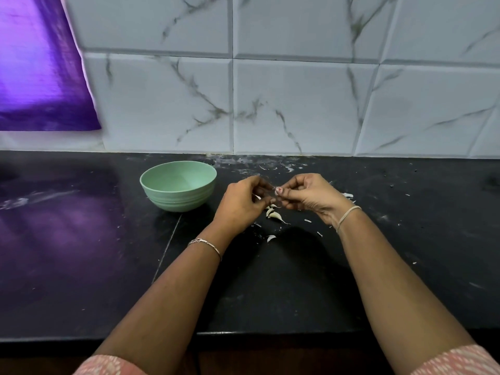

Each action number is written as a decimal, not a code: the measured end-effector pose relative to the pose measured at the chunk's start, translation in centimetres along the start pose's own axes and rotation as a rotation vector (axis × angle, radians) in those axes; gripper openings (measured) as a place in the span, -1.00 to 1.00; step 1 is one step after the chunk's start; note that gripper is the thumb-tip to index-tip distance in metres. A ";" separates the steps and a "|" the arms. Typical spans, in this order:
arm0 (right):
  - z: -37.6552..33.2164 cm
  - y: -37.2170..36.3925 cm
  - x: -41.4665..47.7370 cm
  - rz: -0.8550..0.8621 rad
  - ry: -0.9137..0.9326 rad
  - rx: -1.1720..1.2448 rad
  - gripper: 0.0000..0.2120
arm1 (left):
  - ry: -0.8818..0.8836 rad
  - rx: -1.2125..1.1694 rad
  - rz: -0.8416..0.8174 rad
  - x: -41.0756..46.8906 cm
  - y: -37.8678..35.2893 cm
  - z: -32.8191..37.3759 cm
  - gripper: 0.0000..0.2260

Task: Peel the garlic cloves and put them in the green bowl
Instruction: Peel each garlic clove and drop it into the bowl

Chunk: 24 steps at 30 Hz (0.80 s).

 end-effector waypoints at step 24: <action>1.0 -2.2 -1.1 0.099 -0.084 0.184 -0.99 | 0.214 -0.266 0.084 0.1 0.3 -0.1 -0.85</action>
Point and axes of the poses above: each hand's wrist, its own x-axis towards the middle knuckle, its own y-axis out of the back of the hand, z = x × y, the point moved 1 cm from there along x, towards the middle knuckle, and after that the axes turned 14 degrees about z, right-handed, at the moved point
